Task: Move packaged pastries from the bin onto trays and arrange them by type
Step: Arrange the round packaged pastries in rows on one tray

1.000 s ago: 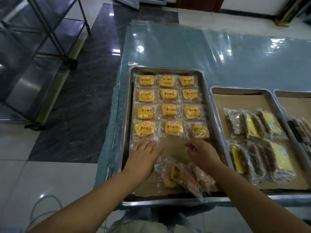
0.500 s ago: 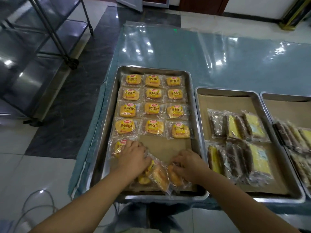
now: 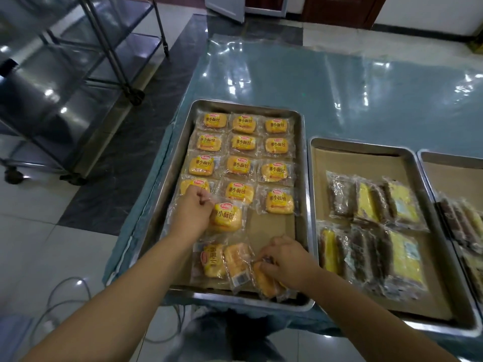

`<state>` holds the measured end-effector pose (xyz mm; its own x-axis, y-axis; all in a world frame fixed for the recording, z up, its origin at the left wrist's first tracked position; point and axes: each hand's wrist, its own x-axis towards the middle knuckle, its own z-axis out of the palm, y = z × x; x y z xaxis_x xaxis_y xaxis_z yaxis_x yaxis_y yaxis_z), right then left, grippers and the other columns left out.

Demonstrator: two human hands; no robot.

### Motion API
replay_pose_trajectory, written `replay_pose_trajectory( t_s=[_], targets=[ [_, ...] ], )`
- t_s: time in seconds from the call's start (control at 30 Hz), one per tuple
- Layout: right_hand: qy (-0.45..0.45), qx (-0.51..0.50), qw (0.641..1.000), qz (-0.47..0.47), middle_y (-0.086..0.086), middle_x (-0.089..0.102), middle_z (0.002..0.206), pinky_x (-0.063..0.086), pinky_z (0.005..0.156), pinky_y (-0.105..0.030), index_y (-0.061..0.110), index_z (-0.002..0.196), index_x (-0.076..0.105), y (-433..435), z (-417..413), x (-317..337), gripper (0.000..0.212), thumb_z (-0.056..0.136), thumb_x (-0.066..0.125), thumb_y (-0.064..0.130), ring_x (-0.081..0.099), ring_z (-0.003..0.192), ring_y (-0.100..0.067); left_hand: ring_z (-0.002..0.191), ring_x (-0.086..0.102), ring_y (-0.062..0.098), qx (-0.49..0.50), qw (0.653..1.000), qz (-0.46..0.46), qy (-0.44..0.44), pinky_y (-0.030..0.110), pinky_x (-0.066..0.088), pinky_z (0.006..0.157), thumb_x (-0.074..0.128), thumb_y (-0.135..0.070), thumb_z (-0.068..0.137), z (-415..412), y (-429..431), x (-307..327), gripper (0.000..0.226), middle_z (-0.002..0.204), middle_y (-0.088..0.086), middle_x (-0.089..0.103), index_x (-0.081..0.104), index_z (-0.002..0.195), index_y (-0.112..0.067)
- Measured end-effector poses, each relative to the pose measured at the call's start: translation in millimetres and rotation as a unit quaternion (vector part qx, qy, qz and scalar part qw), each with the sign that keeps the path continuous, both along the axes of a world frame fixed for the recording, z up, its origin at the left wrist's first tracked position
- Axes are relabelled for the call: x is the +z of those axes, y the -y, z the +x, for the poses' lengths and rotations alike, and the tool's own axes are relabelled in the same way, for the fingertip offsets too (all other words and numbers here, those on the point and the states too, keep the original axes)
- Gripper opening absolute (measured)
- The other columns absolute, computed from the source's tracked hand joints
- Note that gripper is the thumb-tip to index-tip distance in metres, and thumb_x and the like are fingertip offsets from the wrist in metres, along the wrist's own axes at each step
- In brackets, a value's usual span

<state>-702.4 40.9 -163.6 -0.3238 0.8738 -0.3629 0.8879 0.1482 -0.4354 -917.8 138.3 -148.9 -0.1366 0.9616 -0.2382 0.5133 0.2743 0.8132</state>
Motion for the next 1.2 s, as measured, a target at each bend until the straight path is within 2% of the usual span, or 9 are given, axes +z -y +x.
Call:
replay_pose_trajectory(
  t_s=[0.13,0.2,0.27,0.37,0.5,0.63,0.97,1.1,1.2],
  targets=[
    [-0.008,-0.002,1.0,0.007,0.004,0.055,0.1,0.037,0.089,-0.031,0.034,0.113,0.063,1.2,1.7,-0.6,0.032,0.089,0.049,0.05,0.041,0.101,-0.014,0.073,0.06,0.015,-0.035,0.998,-0.054,0.025,0.029,0.045,0.054,0.054,-0.013,0.093,15.8,4.0,-14.2,0.018,0.1,0.002,0.063,0.05,0.11,-0.021],
    [-0.01,-0.002,1.0,0.008,0.005,0.055,0.098,0.037,0.089,-0.032,0.035,0.113,0.063,0.5,3.0,-1.1,0.031,0.089,0.049,0.049,0.041,0.1,-0.014,0.088,0.06,0.015,-0.048,0.998,-0.043,0.004,0.031,0.051,0.069,0.054,-0.01,0.092,17.8,9.1,-16.4,0.031,0.113,0.005,0.062,0.05,0.122,-0.018],
    [-0.01,0.0,1.0,0.006,0.006,0.054,0.098,0.037,0.089,-0.032,0.036,0.113,0.063,-0.7,3.8,-1.8,0.031,0.089,0.049,0.05,0.041,0.099,-0.013,0.111,0.051,0.016,-0.087,0.988,0.054,-0.119,0.03,0.043,0.091,0.059,-0.007,0.088,14.1,16.2,-19.1,0.042,0.125,0.002,0.056,0.051,0.128,-0.017],
    [-0.007,0.007,1.0,0.007,0.005,0.055,0.098,0.037,0.09,-0.032,0.036,0.112,0.063,-2.3,4.1,-3.1,0.031,0.088,0.049,0.049,0.042,0.1,-0.014,0.12,0.04,0.017,-0.167,0.944,0.181,-0.218,0.03,0.031,0.101,0.058,-0.004,0.085,8.7,27.4,-18.8,0.043,0.128,-0.001,0.055,0.057,0.125,-0.02],
    [-0.006,0.006,1.0,0.023,0.003,0.057,0.1,0.034,0.089,-0.028,0.03,0.109,0.066,-5.4,3.0,-4.4,0.031,0.091,0.047,0.046,0.044,0.101,-0.015,0.137,0.023,0.018,-0.32,0.904,0.137,-0.247,0.037,0.016,0.114,0.05,-0.019,0.094,17.1,40.3,-25.9,0.047,0.149,-0.007,0.032,0.041,0.138,-0.031],
    [-0.039,-0.024,0.998,0.048,-0.002,0.058,0.108,0.036,0.093,-0.029,0.021,0.114,0.065,-13.4,0.0,-0.2,0.032,0.092,0.052,0.039,0.046,0.106,-0.018,0.143,0.007,0.015,-0.387,0.864,0.118,-0.299,0.035,-0.002,0.112,0.034,-0.035,0.099,22.4,48.2,-40.3,0.045,0.157,-0.007,0.014,0.028,0.144,-0.034],
    [-0.064,-0.005,0.997,0.048,-0.004,0.059,0.108,0.041,0.084,-0.029,0.017,0.115,0.064,-21.4,-18.0,0.9,0.027,0.091,0.053,0.022,0.052,0.101,-0.02,0.142,0.013,0.01,-0.421,0.863,0.125,-0.249,0.02,-0.012,0.109,0.038,-0.021,0.098,16.3,45.4,-39.9,0.039,0.153,-0.006,0.025,0.045,0.137,-0.024],
    [-0.087,-0.005,0.995,0.056,-0.001,0.06,0.107,0.041,0.085,-0.027,0.02,0.112,0.065,-21.0,-19.5,-0.3,0.025,0.089,0.057,0.019,0.051,0.102,-0.015,0.136,0.028,0.011,-0.336,0.911,0.141,-0.194,0.033,0.017,0.114,0.046,-0.014,0.095,5.1,48.3,-28.3,0.04,0.145,-0.009,0.039,0.05,0.132,-0.028],
    [-0.101,-0.006,0.993,0.06,0.0,0.061,0.107,0.041,0.083,-0.026,0.018,0.11,0.066,-22.8,-20.0,-1.4,0.024,0.088,0.057,0.016,0.052,0.102,-0.016,0.102,0.048,0.008,-0.183,0.956,0.147,-0.178,0.024,0.039,0.083,0.056,-0.01,0.087,-14.8,49.9,-17.1,0.029,0.109,-0.007,0.059,0.062,0.111,-0.025]
  ],
)
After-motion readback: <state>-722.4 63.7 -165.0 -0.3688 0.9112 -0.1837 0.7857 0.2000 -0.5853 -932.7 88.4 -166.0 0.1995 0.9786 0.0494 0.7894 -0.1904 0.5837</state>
